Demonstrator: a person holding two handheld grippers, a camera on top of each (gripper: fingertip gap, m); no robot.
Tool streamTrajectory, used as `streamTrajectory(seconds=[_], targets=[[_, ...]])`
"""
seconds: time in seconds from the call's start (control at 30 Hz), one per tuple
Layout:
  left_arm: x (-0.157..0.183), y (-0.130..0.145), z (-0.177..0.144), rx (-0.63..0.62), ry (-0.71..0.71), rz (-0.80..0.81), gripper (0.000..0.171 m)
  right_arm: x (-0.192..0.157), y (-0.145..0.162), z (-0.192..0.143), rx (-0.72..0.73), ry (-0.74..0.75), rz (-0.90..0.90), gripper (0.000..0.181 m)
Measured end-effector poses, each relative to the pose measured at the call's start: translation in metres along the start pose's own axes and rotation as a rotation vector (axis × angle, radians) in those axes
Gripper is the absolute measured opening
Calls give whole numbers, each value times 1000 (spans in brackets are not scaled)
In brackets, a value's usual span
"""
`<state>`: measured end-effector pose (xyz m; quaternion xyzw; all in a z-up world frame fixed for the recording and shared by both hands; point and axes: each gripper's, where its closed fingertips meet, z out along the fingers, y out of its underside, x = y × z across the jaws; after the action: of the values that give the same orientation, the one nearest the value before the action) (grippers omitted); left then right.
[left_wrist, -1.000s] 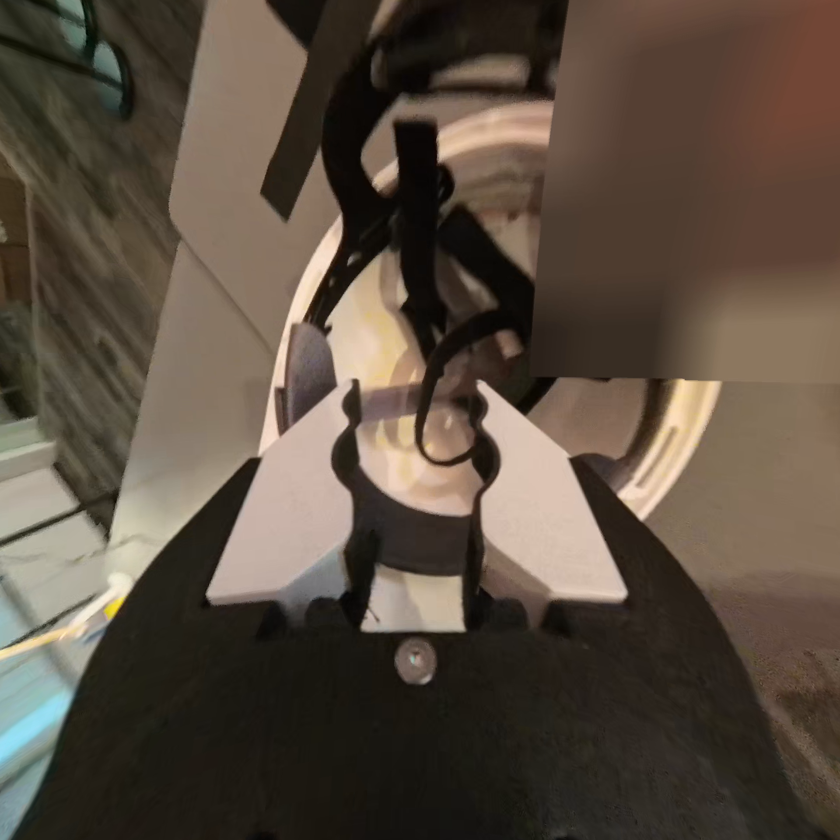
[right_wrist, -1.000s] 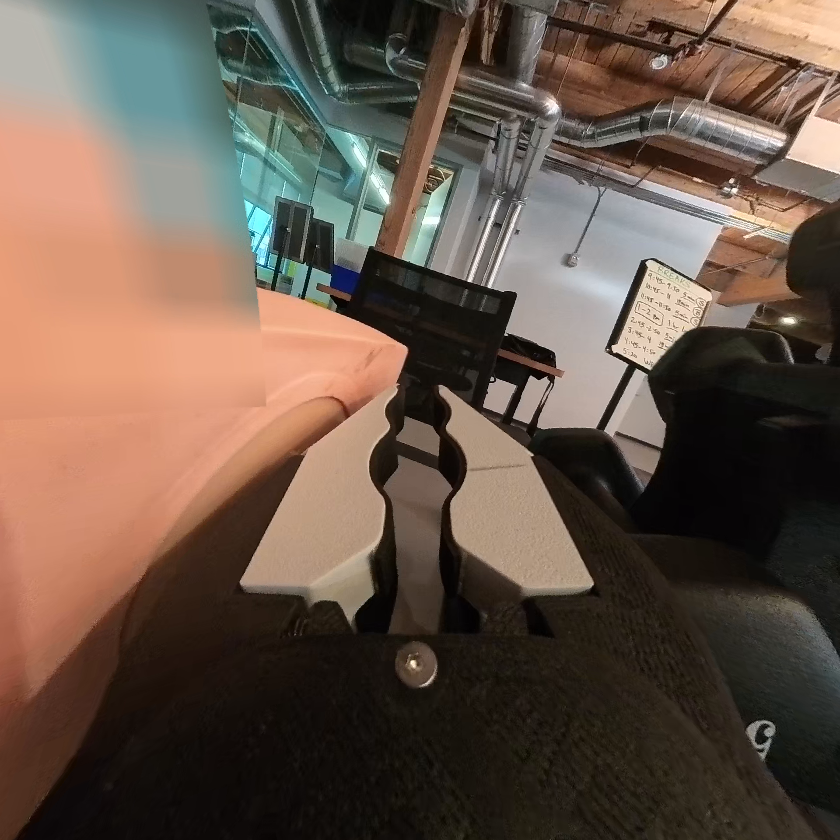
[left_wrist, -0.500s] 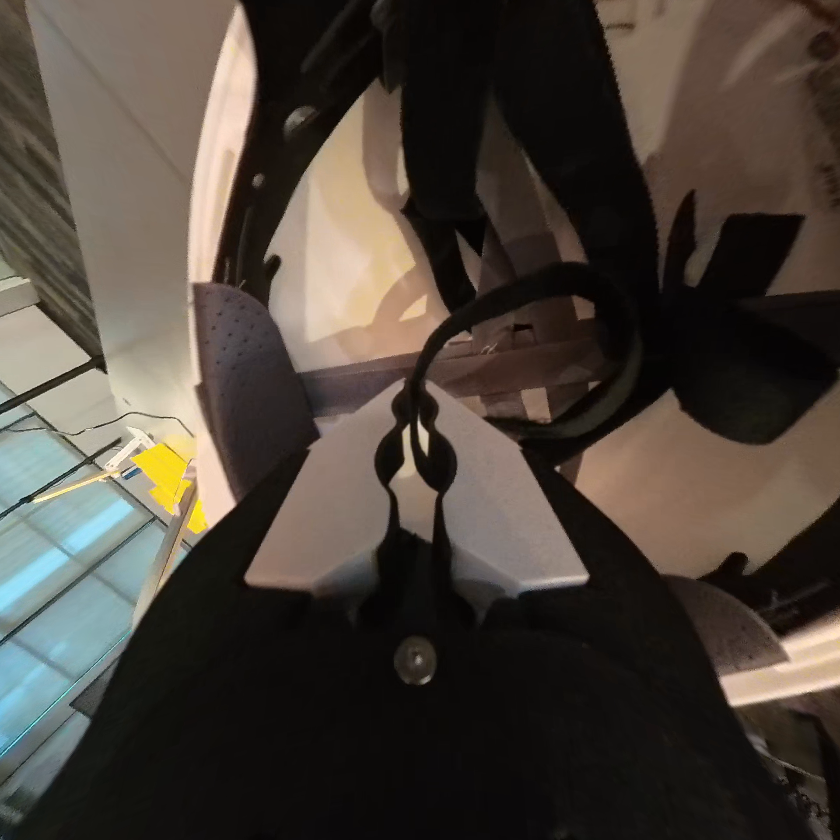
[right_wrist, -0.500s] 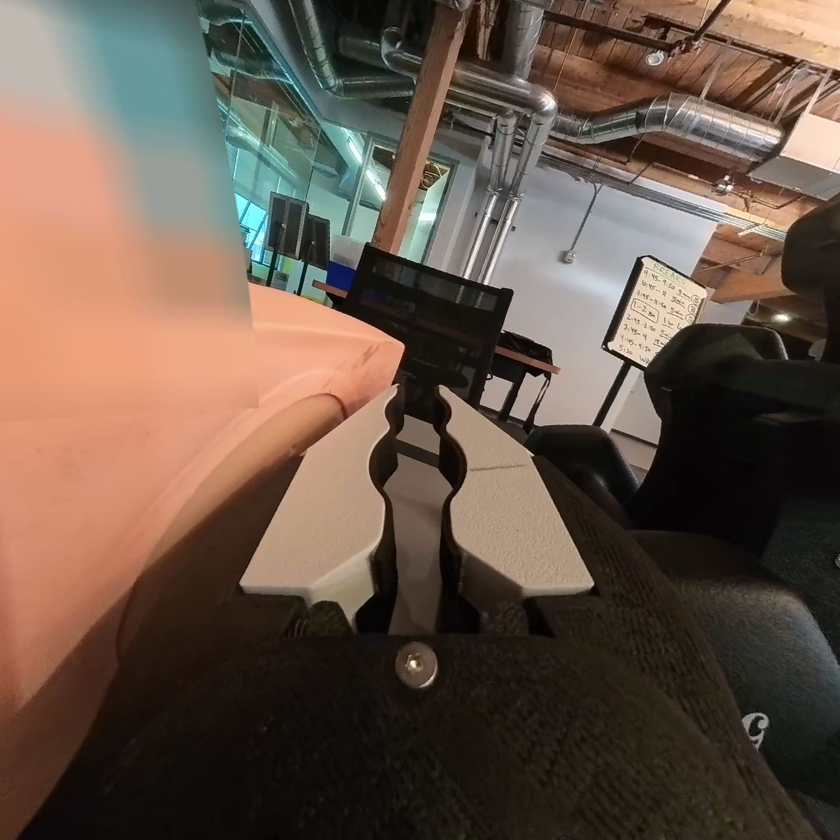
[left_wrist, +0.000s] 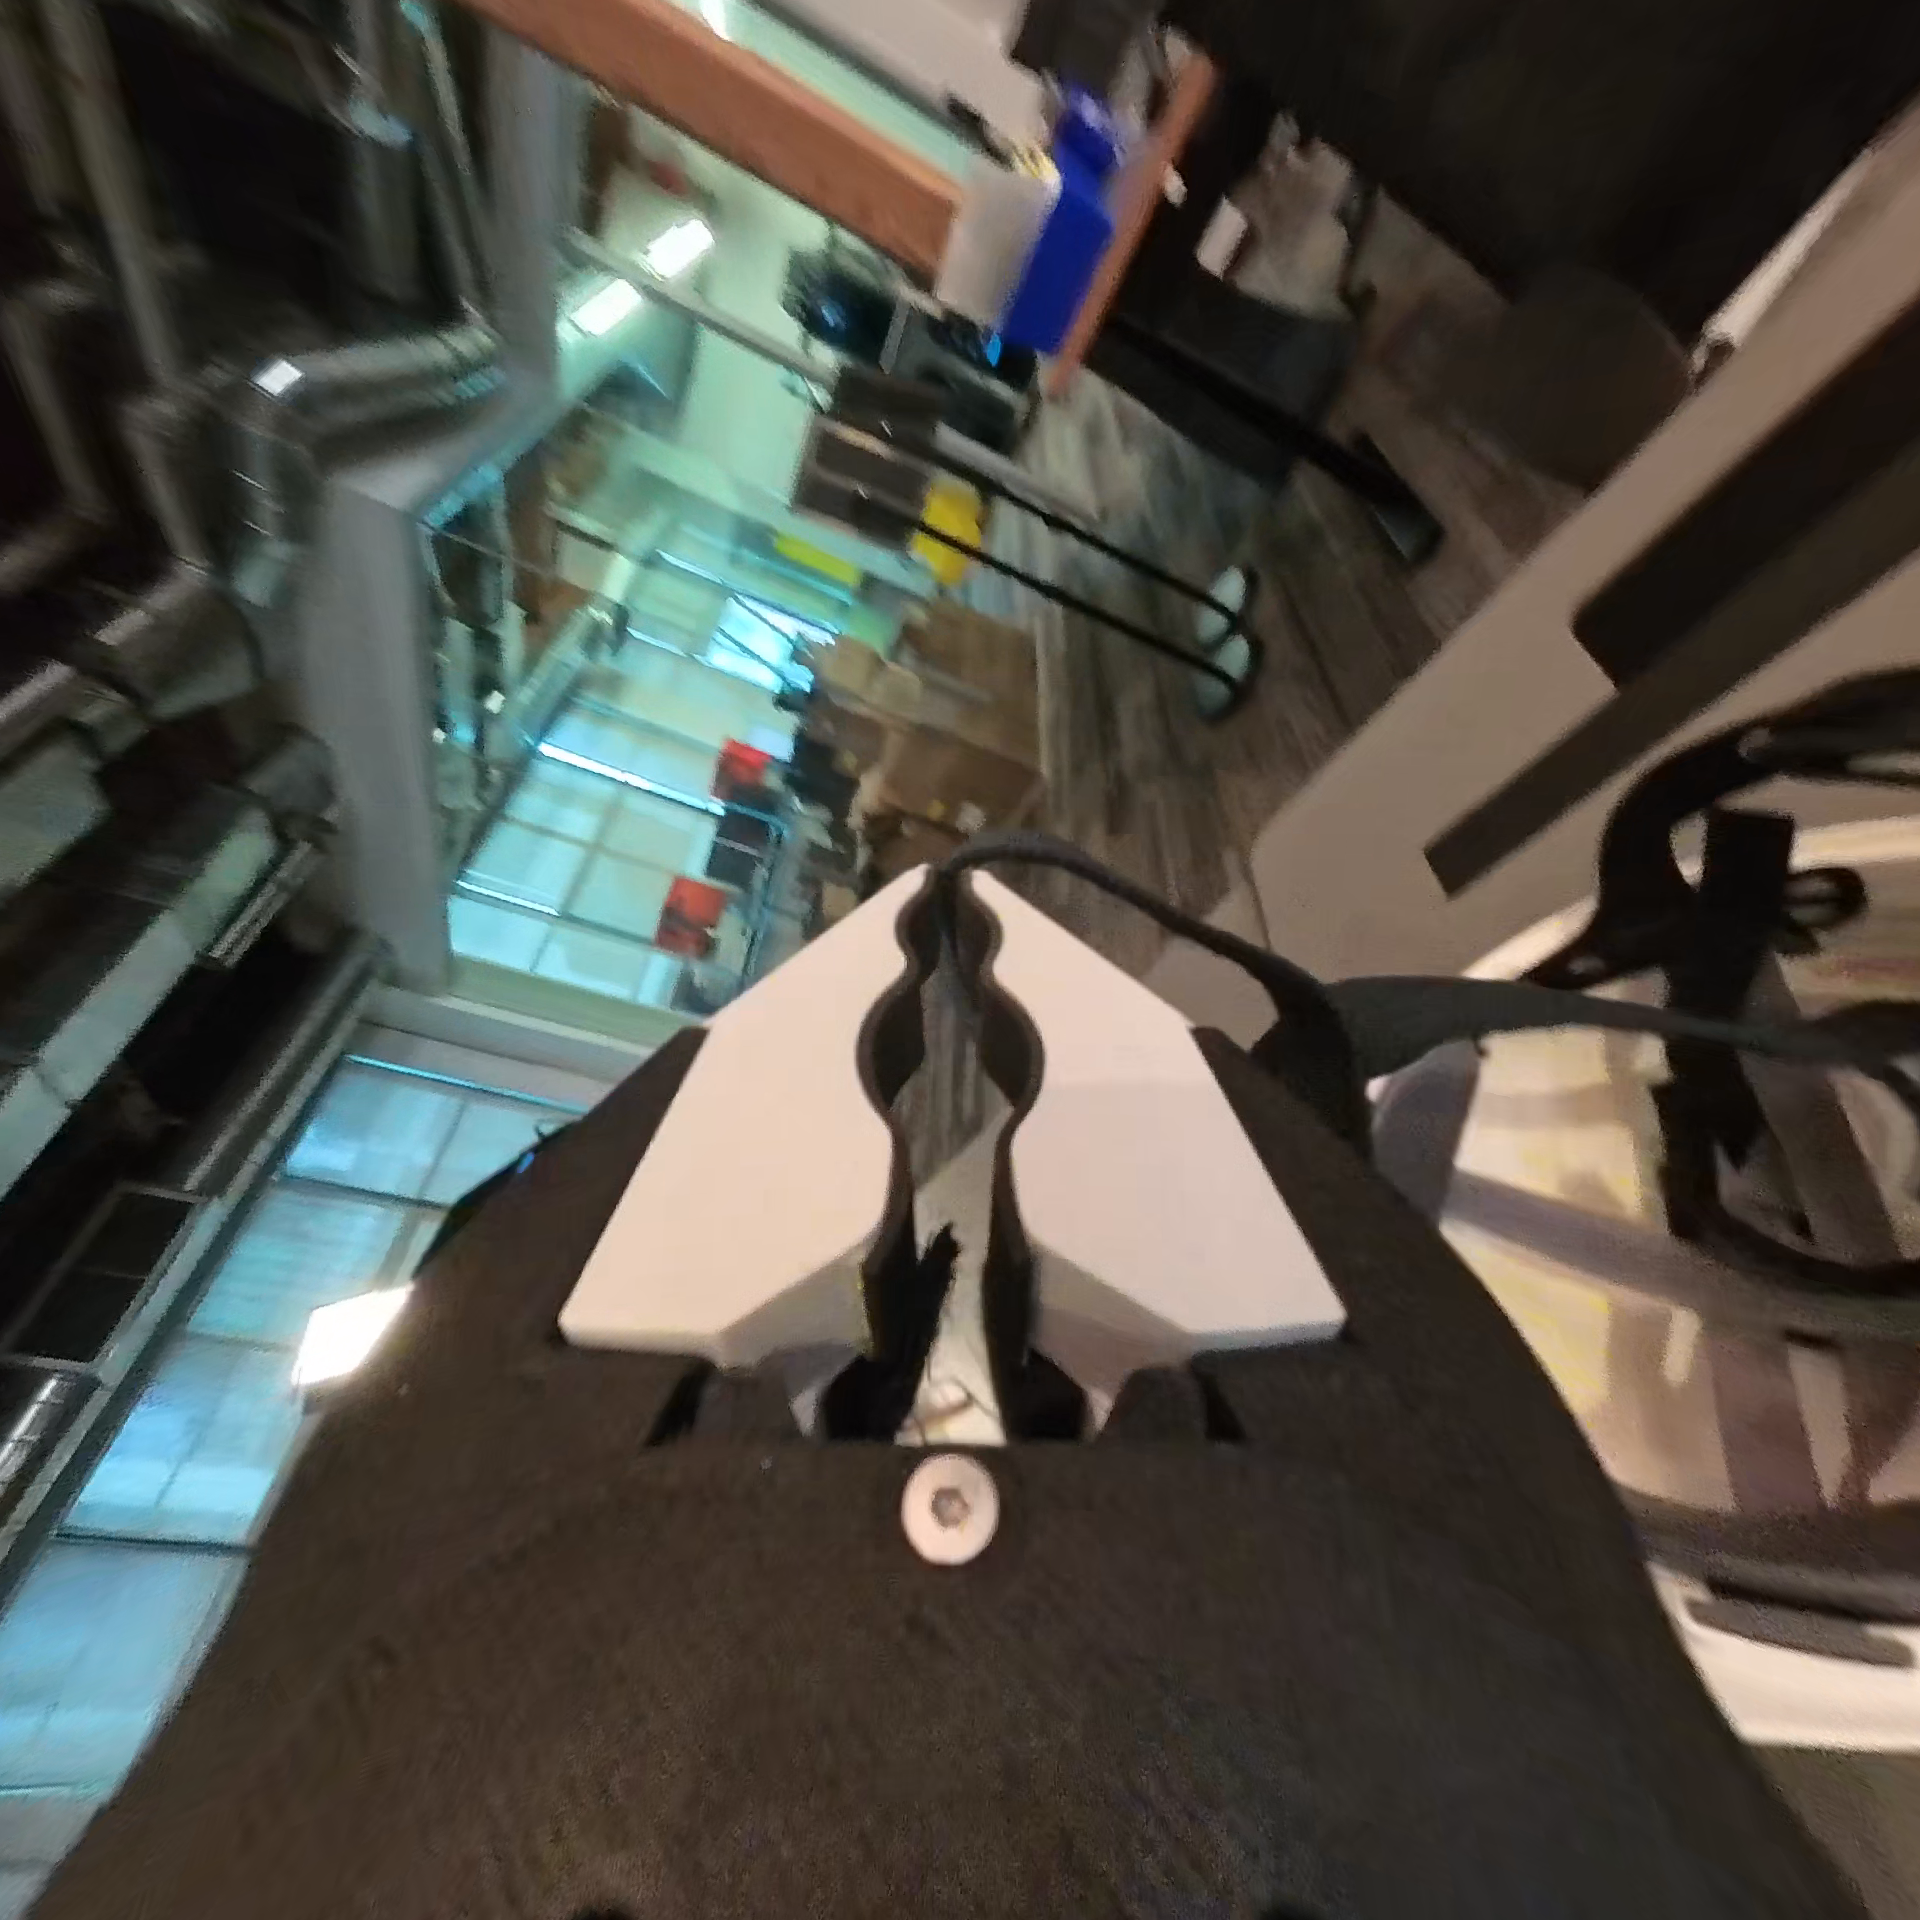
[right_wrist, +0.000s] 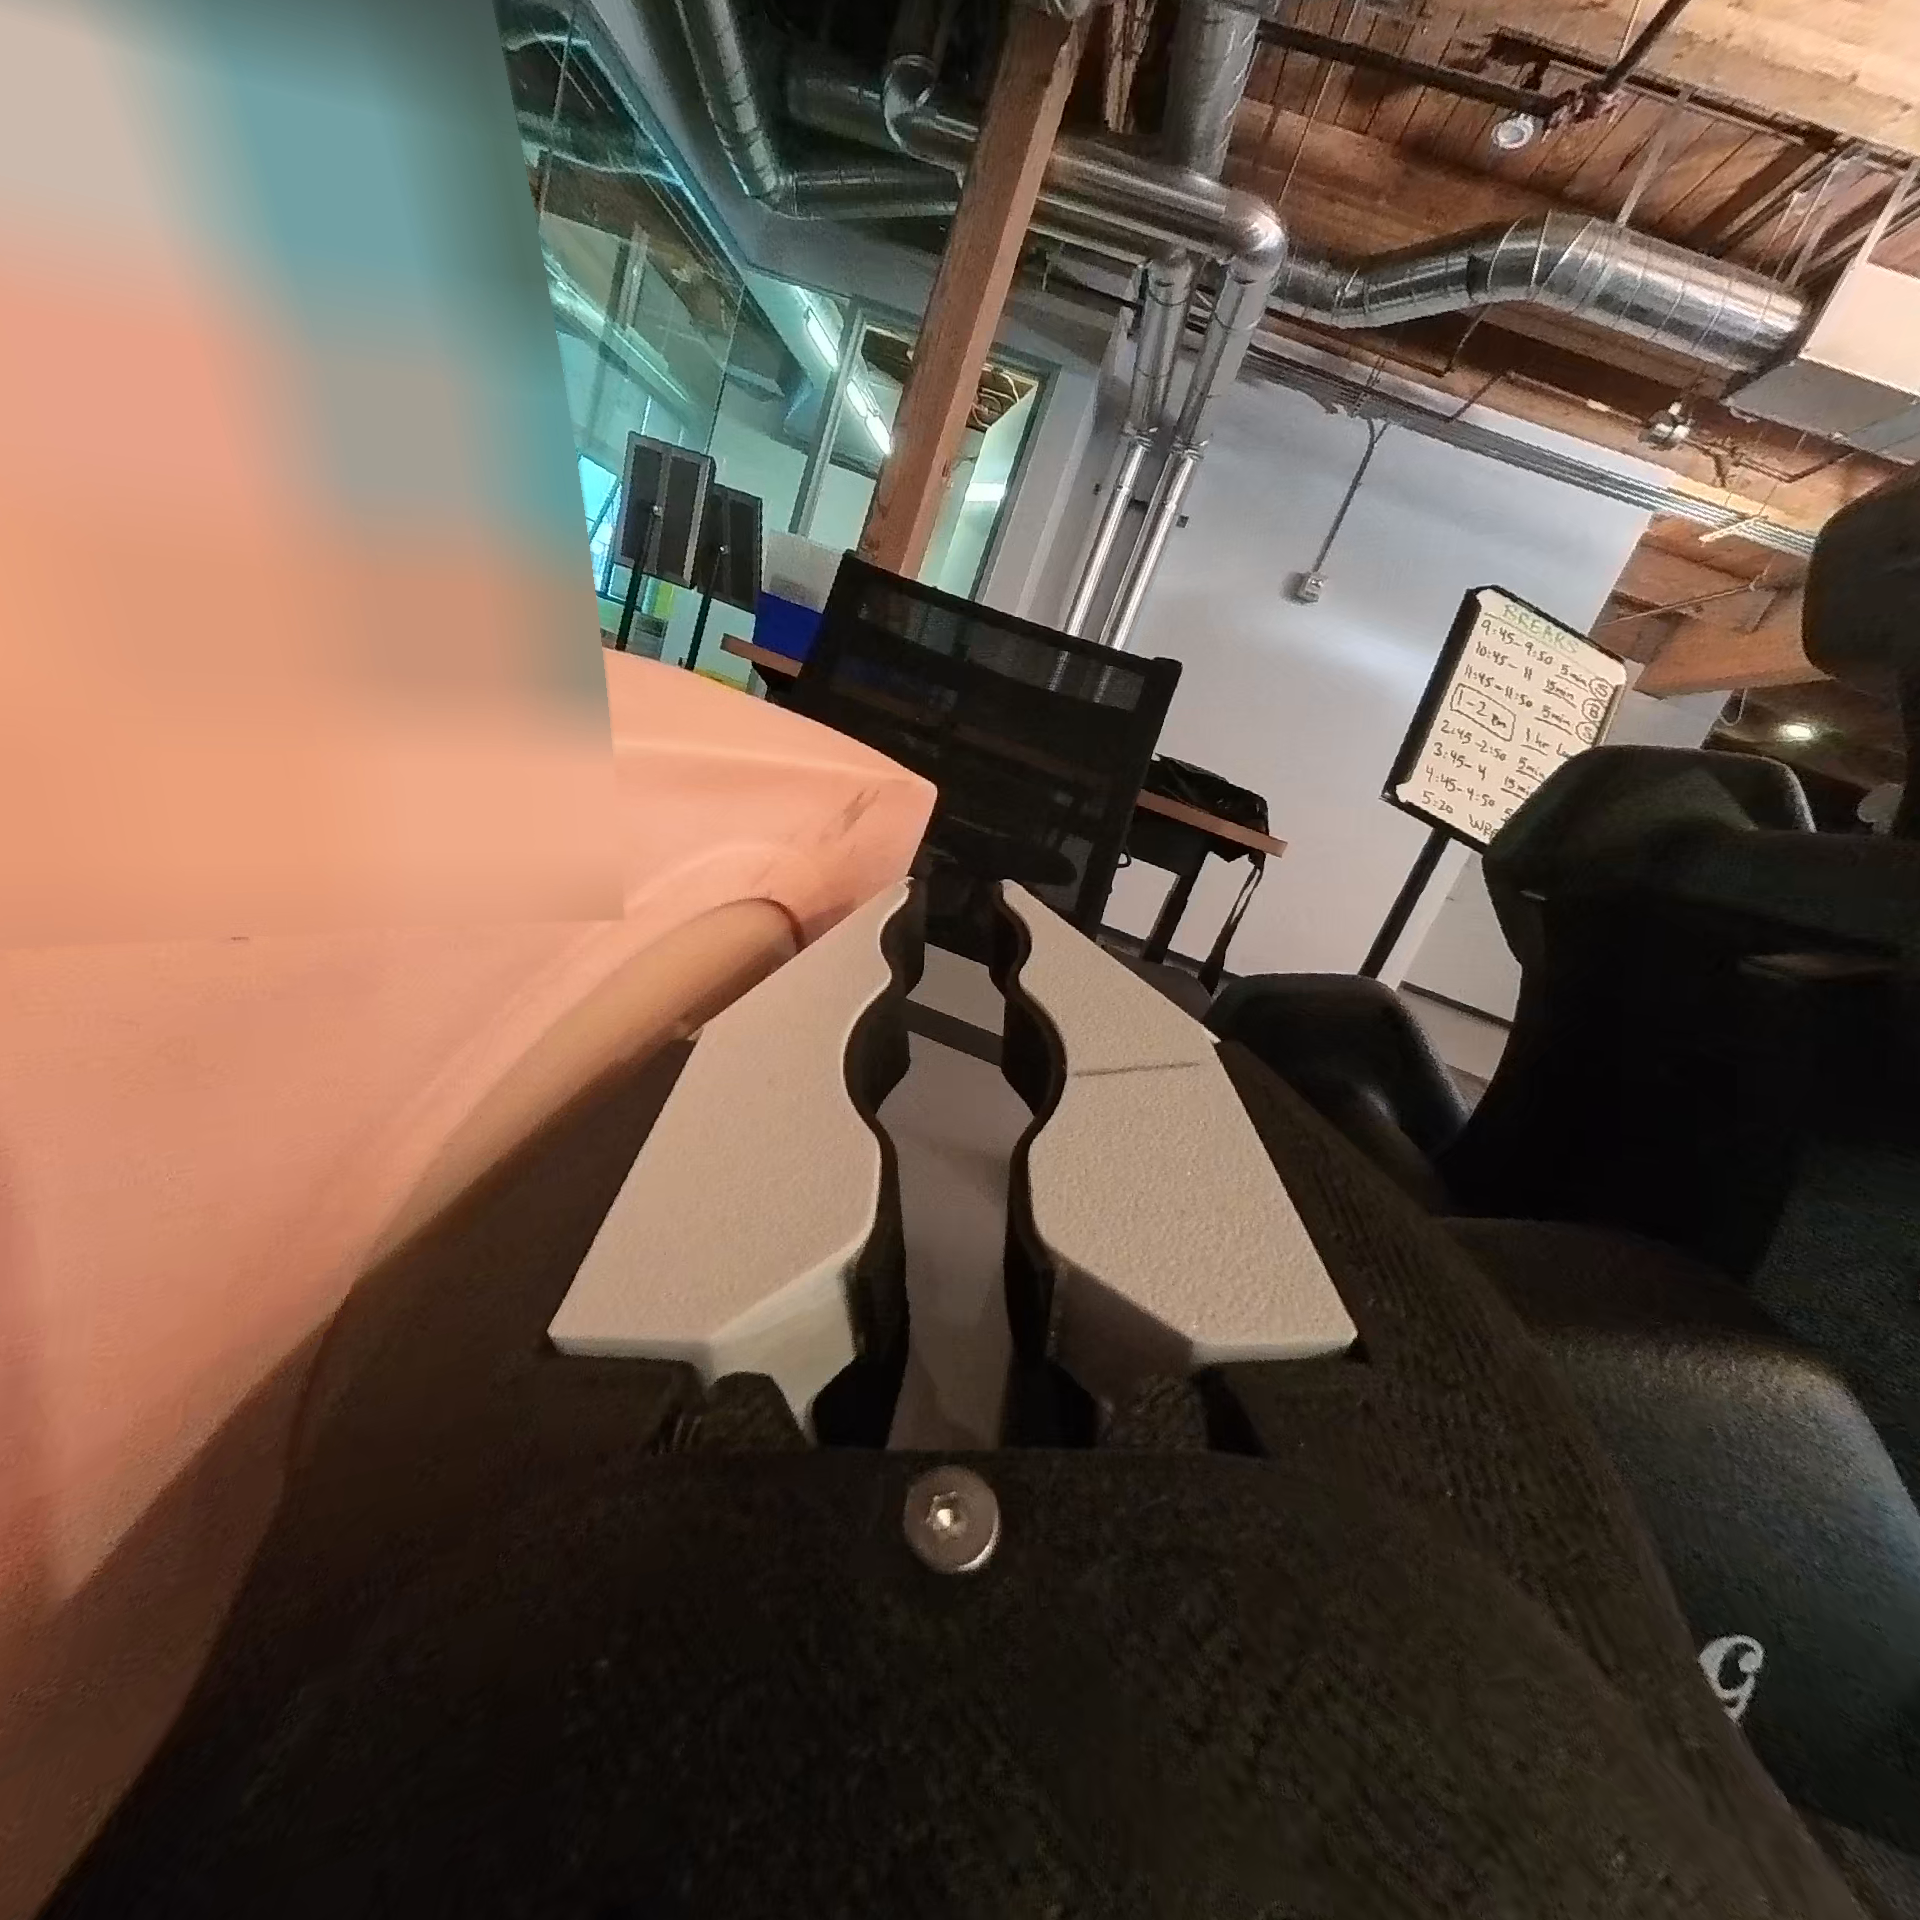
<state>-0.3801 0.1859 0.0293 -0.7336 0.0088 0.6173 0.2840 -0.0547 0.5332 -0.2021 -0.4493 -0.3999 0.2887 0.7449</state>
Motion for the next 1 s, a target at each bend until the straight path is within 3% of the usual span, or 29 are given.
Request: streamTrajectory(seconds=[0.23, 0.3, 0.37, 0.43, 0.47, 0.57, 0.73, 0.83, 1.0], targets=[[-33, -42, -44, 236, -89, -53, 1, 8, -12, -4, 44, 45, -24, 12], [-35, -51, -59, 278, -100, -45, 1, 21, -41, -13, 137, 110, -74, 13], [-43, -61, -78, 330, -141, -25, 1, 24, -92, -28, 263, 150, -83, 13], [-53, -71, -99, 374, -172, -20, 1, 16, -146, -43, 339, 157, 28, 12], [-56, -76, -110, 396, -175, -31, 1, 0, -169, -45, 329, 104, 114, 12], [-55, -93, -143, 456, -131, -74, 1, -85, -238, -50, 328, -269, 330, 25], [-21, -118, -185, 545, -67, -27, 1, -198, -305, -51, 375, -580, 254, 29], [-3, -114, -194, 580, -91, -27, 1, -234, -308, -36, 347, -503, 82, 31], [23, -94, -206, 623, -15, -118, 1, -263, -283, -23, 281, -404, -151, 30]])
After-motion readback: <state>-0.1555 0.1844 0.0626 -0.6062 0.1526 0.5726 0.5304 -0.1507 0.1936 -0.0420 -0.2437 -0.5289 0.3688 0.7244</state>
